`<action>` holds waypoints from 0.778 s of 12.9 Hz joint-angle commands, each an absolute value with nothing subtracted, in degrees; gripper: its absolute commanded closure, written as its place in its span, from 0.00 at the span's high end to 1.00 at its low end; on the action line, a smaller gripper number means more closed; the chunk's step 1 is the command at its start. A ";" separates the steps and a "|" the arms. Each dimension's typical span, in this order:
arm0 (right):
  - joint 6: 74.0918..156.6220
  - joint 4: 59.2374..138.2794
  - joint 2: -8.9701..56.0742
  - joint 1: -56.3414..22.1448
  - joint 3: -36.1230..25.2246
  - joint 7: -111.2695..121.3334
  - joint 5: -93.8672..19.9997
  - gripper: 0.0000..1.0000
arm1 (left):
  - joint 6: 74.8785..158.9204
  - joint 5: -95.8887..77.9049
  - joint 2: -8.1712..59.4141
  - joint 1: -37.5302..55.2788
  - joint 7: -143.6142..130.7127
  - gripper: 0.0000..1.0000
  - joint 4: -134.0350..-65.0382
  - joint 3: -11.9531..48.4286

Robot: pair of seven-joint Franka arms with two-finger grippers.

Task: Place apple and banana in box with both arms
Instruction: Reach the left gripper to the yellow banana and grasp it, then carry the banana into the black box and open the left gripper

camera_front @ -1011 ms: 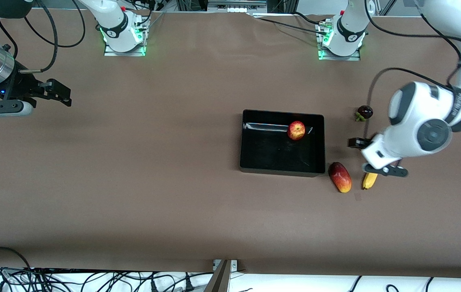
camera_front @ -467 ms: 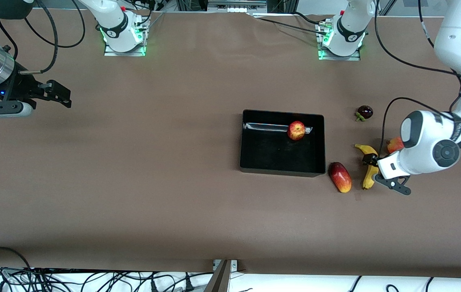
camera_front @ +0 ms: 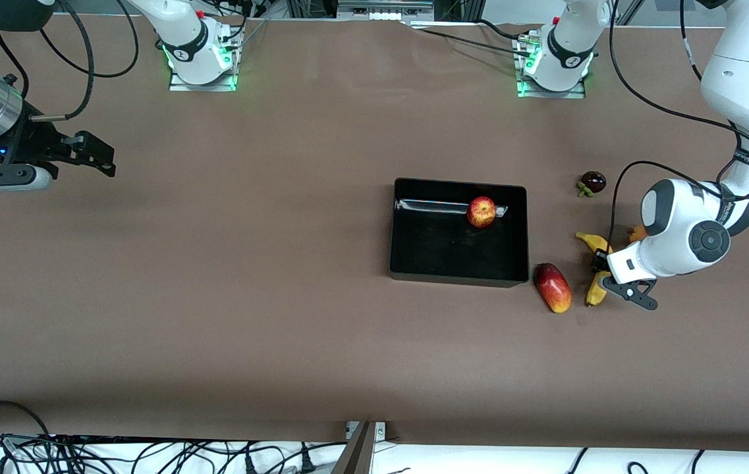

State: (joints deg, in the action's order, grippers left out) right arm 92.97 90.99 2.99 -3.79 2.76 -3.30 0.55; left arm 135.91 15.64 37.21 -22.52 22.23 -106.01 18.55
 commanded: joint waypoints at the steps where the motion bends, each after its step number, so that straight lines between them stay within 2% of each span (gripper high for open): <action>1: 92.90 90.09 3.16 -3.25 3.34 -3.34 0.97 1.00 | 133.44 16.79 35.08 -23.29 22.85 0.00 -106.09 19.77; 3: 92.99 90.09 3.16 -3.25 3.34 -3.34 0.97 1.00 | 124.42 16.00 32.09 -21.72 21.89 0.00 -103.03 21.35; 7: 93.25 90.09 3.16 -3.16 3.34 -3.43 0.79 1.00 | 102.79 15.64 31.46 -21.45 9.53 0.00 -90.91 31.96; 8: 93.25 90.09 3.16 -3.16 3.34 -3.43 0.27 1.00 | 99.35 15.64 31.46 -21.45 3.92 0.00 -89.66 35.12; 10: 93.25 90.09 3.16 -3.16 3.34 -3.43 0.26 1.00 | 98.70 15.56 31.99 -20.84 -9.95 0.00 -89.56 41.19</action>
